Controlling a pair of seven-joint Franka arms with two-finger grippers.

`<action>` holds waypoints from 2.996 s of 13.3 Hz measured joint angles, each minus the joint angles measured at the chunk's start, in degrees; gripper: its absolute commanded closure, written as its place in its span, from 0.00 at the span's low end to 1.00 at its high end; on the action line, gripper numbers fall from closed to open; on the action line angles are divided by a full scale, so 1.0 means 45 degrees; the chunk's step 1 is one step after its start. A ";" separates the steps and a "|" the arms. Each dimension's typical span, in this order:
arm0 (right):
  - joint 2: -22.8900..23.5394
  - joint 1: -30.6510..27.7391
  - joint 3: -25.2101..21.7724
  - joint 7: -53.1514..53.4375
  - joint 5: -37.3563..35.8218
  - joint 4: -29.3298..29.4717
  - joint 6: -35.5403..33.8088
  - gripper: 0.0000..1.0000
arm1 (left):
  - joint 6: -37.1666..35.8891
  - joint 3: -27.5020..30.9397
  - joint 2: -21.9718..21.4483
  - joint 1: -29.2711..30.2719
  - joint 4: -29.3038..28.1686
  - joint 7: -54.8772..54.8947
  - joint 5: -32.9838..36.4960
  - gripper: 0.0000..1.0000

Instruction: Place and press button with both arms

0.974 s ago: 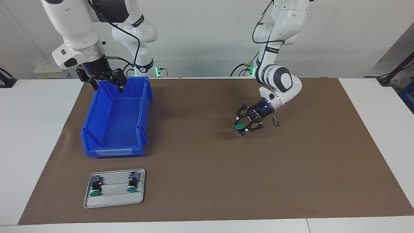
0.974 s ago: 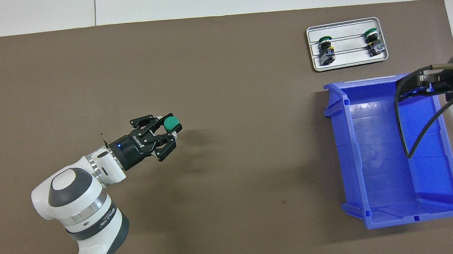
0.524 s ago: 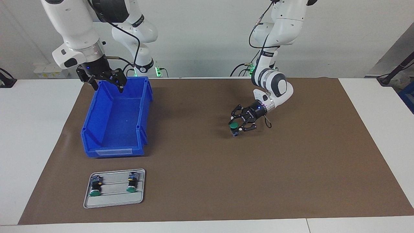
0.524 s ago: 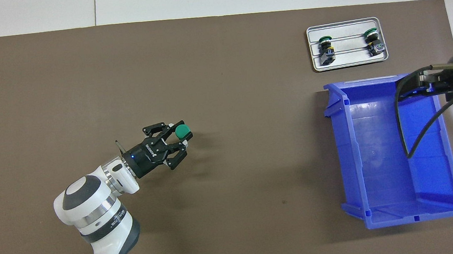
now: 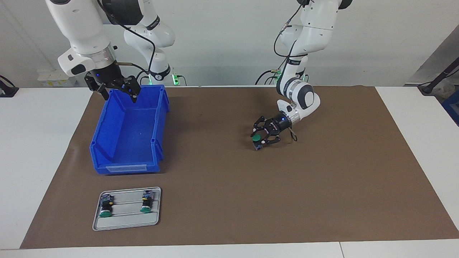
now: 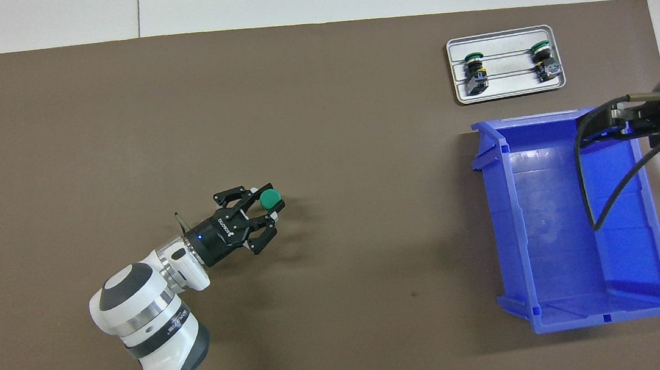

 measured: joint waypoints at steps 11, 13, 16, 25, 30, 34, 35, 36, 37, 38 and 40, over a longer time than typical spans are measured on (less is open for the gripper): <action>0.0000 0.0000 0.0000 0.0000 0.0000 0.0000 0.0000 0.00 | -0.1140 0.0198 0.0610 0.0123 -0.0035 0.0762 -0.0179 0.00; 0.0000 0.0000 0.0000 0.0000 0.0000 0.0000 0.0000 0.00 | -0.1140 0.0205 0.0619 0.0123 -0.0033 0.0769 -0.0179 0.00; 0.0000 0.0000 0.0000 0.0000 0.0000 0.0000 0.0000 0.00 | -0.0754 0.0307 0.0618 0.0397 0.0034 0.0784 0.0020 0.00; -0.0001 0.0000 0.0000 0.0000 0.0000 0.0000 0.0000 0.00 | -0.0344 0.0374 -0.0704 0.2568 0.1534 -0.5918 0.4633 0.11; -0.0001 0.0000 0.0000 0.0000 0.0000 0.0000 0.0000 0.00 | 0.0624 0.0360 -0.1715 0.2628 0.3910 -1.3710 1.0316 0.23; -0.0001 0.0000 0.0000 0.0000 0.0000 0.0000 0.0000 0.00 | 0.0616 0.0148 -0.1691 0.2410 0.6013 -2.0225 1.6237 0.51; -0.0001 0.0000 0.0000 0.0000 0.0000 0.0000 0.0000 0.00 | 0.0616 0.0122 -0.1679 0.2112 0.6354 -2.1622 1.7291 0.58; -0.0002 0.0000 0.0000 0.0000 0.0000 0.0000 0.0000 0.00 | 0.0618 0.0101 -0.1653 0.1752 0.6580 -2.2839 1.8212 0.64; -0.0002 0.0000 0.0000 0.0000 0.0000 0.0000 0.0000 0.00 | 0.0627 0.0082 -0.1598 0.1316 0.6772 -2.4104 1.9243 0.65; -0.0002 0.0000 0.0000 0.0000 0.0000 0.0000 0.0000 0.00 | 0.0660 0.0074 -0.1503 0.0880 0.6938 -2.5307 2.0232 0.65; -0.0002 0.0000 0.0000 0.0000 0.0000 0.0000 0.0000 0.00 | 0.0778 0.0051 -0.1254 0.0020 0.7320 -2.7787 2.2230 0.73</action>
